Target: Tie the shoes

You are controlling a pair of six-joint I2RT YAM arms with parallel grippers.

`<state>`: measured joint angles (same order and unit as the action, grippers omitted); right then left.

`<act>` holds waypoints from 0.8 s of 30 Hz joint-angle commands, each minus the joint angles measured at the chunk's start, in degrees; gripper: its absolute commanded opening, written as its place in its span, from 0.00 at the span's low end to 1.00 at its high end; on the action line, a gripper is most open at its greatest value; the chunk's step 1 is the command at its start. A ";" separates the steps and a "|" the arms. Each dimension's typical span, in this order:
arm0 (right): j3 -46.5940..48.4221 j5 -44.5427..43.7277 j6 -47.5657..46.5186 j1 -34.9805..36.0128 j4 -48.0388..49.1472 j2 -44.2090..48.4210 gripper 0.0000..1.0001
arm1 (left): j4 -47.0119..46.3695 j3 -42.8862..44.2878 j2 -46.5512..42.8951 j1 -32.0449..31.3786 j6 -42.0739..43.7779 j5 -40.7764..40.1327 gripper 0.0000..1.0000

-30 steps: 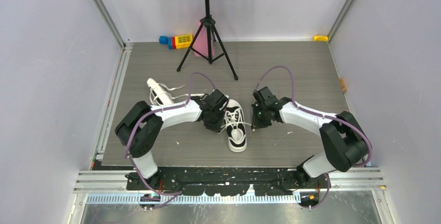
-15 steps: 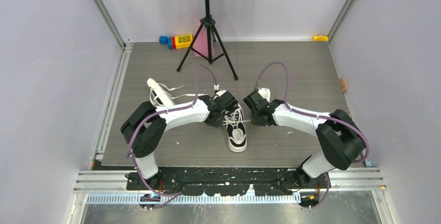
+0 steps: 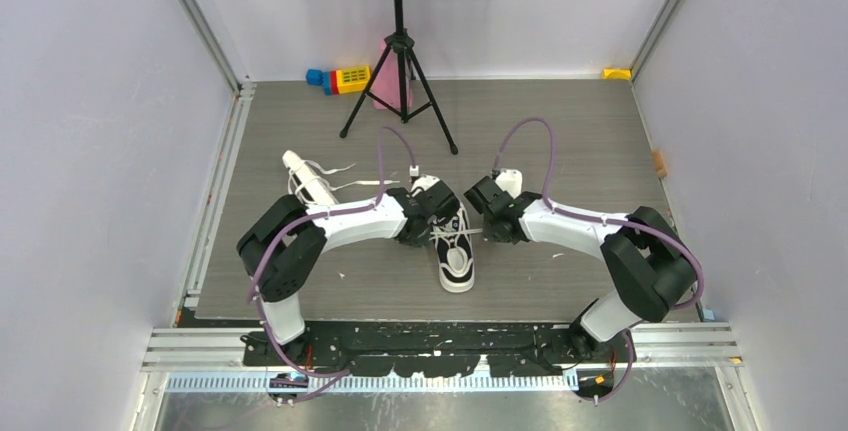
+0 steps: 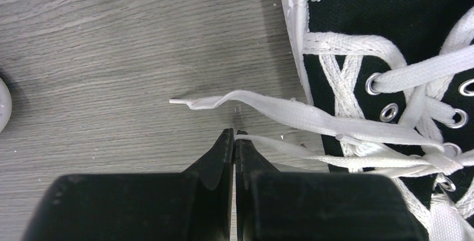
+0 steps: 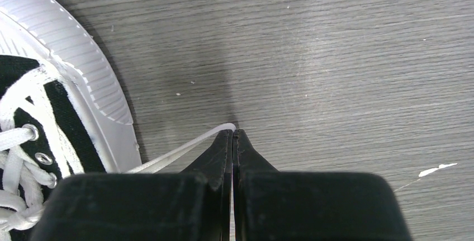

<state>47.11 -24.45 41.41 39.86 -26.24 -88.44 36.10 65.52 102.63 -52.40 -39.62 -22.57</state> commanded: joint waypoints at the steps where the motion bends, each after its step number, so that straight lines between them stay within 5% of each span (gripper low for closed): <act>1: 0.44 -12.85 0.81 -1.03 -7.51 -1.55 0.00 | 10.18 -2.61 1.48 0.94 0.08 -7.40 0.00; 11: 1.68 -15.96 1.65 1.54 -8.00 -1.51 0.00 | 10.08 -1.25 1.55 -0.24 0.90 -8.28 0.00; 15: 1.78 -7.37 -4.26 1.42 -2.03 2.61 0.06 | 8.00 0.85 -1.95 -0.24 4.05 -4.60 0.01; 16: 1.64 -4.38 -4.54 1.45 -0.29 3.96 0.19 | 7.34 1.48 -3.15 -0.24 4.82 -3.63 0.06; 20: -0.02 6.53 -5.78 1.15 7.20 10.72 0.37 | 3.22 1.66 -10.19 -0.20 6.94 0.49 0.43; 24: -0.59 15.60 -8.69 0.86 9.33 15.19 0.64 | -4.02 -2.57 -18.39 0.58 9.43 6.53 0.62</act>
<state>46.83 -18.61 36.56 40.97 -22.76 -78.02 37.80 65.60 93.54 -52.80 -33.80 -21.45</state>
